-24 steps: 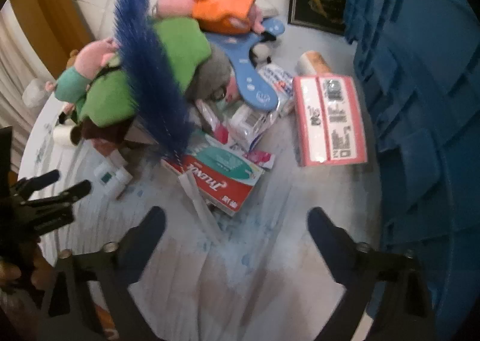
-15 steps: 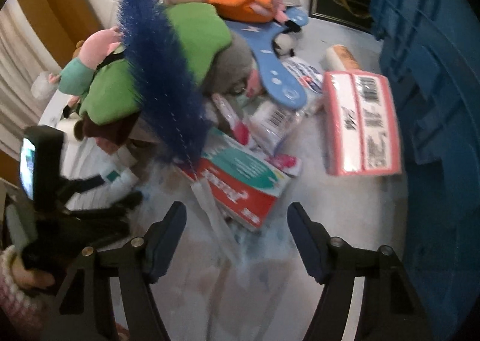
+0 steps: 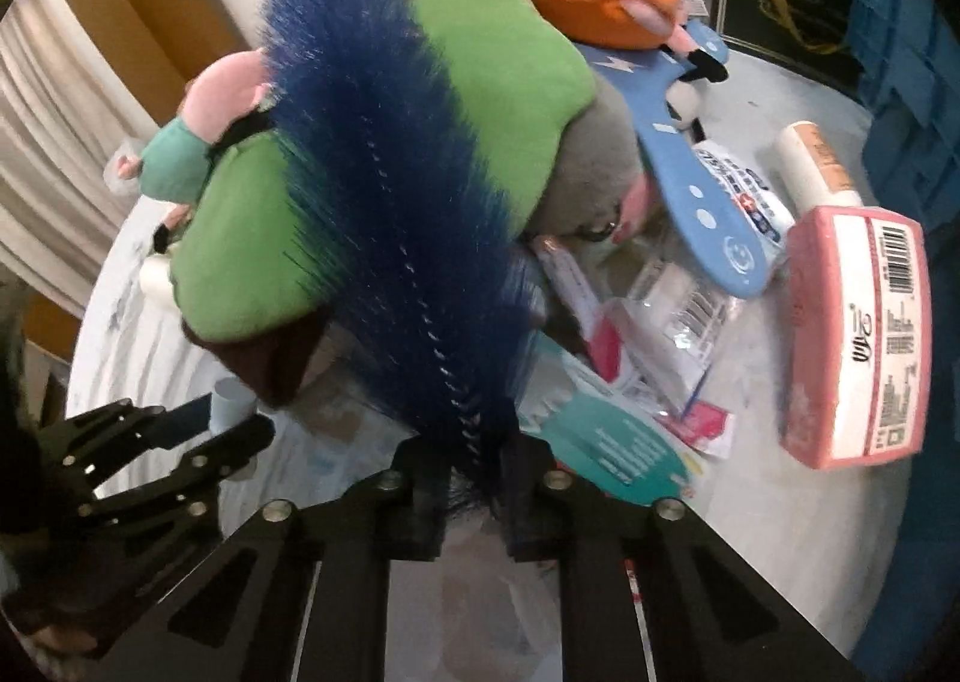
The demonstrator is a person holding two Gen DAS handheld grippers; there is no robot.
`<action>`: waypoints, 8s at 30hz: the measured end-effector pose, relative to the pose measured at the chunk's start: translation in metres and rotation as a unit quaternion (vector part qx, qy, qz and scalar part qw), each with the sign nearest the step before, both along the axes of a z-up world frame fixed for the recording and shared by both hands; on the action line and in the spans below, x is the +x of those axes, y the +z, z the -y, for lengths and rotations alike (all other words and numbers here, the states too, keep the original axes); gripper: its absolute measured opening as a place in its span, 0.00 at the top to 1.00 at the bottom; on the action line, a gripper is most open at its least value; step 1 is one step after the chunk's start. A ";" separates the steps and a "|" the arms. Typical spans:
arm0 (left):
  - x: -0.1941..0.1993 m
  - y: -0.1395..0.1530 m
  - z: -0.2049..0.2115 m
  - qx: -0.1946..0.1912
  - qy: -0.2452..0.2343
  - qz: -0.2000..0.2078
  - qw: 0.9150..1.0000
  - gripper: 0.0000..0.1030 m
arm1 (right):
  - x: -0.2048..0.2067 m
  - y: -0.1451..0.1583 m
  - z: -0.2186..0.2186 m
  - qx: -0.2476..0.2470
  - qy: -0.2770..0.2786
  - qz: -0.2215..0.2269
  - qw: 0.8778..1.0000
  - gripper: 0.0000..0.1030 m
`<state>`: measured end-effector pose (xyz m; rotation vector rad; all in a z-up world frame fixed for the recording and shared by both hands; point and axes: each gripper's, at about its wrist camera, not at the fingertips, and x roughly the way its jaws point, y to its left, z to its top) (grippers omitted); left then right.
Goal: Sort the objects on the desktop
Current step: 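Grasp the blue feather duster with the right gripper while the left grasps a white bottle, then carry the duster and white bottle over the blue bin and release both, then move both grippers back over the cluttered table, then grasp the white pill bottle with the left gripper while the right grasps a slim white box, then carry the pill bottle and slim box over the blue bin and release both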
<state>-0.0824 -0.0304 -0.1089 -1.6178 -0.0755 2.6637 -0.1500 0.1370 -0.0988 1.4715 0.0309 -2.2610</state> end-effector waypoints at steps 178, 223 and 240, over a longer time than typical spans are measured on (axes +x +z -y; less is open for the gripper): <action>0.075 0.009 -0.028 -0.036 0.016 -0.023 0.999 0.67 | 0.081 0.031 -0.018 -0.027 0.031 -0.035 0.999 0.83; 0.044 0.195 -0.124 -0.036 -0.080 -0.244 0.966 0.67 | 0.126 0.201 -0.090 -0.019 -0.077 -0.236 0.969 0.83; 0.064 0.284 -0.311 0.010 -0.233 -0.349 0.908 0.67 | 0.202 0.295 -0.255 0.051 -0.269 -0.361 0.892 0.83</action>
